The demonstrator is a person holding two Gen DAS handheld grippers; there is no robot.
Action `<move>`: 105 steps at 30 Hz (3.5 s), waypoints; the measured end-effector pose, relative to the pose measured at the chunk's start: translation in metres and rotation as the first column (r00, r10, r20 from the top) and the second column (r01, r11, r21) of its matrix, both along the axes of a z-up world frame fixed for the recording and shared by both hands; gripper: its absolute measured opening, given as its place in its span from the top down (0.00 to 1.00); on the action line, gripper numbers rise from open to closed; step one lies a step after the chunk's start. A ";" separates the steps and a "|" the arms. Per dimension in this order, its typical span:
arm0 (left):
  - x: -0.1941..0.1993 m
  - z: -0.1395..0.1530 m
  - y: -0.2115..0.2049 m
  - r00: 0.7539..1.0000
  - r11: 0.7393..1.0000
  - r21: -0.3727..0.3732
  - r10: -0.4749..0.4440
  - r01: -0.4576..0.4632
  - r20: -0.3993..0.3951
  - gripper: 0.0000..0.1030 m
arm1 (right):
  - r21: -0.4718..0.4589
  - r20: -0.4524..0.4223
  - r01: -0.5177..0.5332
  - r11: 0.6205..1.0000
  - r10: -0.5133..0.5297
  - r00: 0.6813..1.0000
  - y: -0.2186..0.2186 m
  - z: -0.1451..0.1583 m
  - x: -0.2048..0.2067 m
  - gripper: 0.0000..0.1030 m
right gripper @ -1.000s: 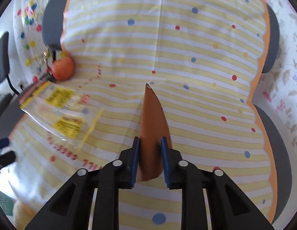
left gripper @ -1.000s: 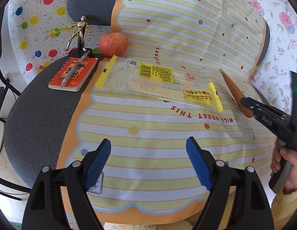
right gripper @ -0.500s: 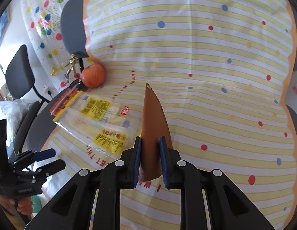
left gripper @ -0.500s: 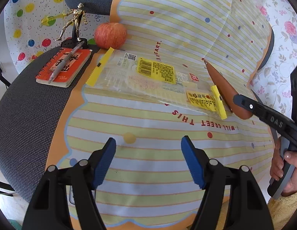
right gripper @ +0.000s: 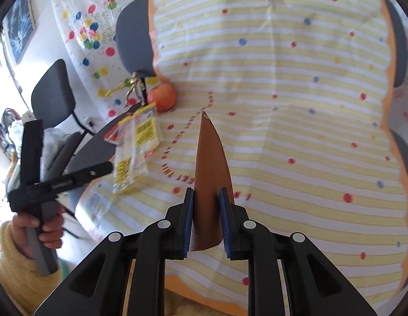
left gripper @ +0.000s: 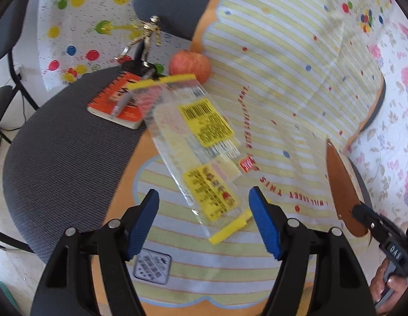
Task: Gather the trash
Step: 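Grasp the brown leather piece with the right tool while the left tool grasps the clear snack bag, then carry the snack bag and leather piece to the pink bin and release both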
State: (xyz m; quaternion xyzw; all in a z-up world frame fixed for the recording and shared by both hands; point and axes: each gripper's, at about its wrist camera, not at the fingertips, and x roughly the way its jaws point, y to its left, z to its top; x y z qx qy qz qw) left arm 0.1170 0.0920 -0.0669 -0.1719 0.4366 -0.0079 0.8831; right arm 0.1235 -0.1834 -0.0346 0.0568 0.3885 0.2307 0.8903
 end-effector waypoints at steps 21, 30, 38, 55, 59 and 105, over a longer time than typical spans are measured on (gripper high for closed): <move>0.027 0.004 -0.057 0.982 0.975 0.144 -0.179 0.168 0.062 1.00 | 0.033 0.064 0.108 0.994 -0.110 0.992 -0.024 0.002 -0.028 0.80; -0.019 0.058 -0.104 0.938 0.931 0.276 -0.296 0.241 0.180 1.00 | 0.067 0.097 0.183 0.981 -0.189 0.977 -0.053 0.018 -0.063 0.80; -0.066 0.073 -0.117 0.914 0.897 0.372 -0.336 0.237 0.228 1.00 | 0.084 0.092 0.207 0.975 -0.214 0.972 -0.058 0.017 -0.091 0.80; -0.129 0.076 -0.126 0.864 0.894 0.283 -0.423 0.349 0.271 1.00 | 0.158 0.063 0.260 0.953 -0.273 0.960 -0.079 0.011 -0.165 0.80; -0.134 0.079 -0.153 0.812 0.854 0.248 -0.515 0.457 0.277 1.00 | 0.182 0.049 0.337 0.924 -0.351 0.935 -0.109 0.010 -0.197 0.80; -0.204 -0.067 -0.415 0.388 0.374 0.199 -0.921 0.906 -0.033 0.87 | 0.051 -0.089 0.761 0.647 -0.756 0.649 -0.255 -0.064 -0.327 0.72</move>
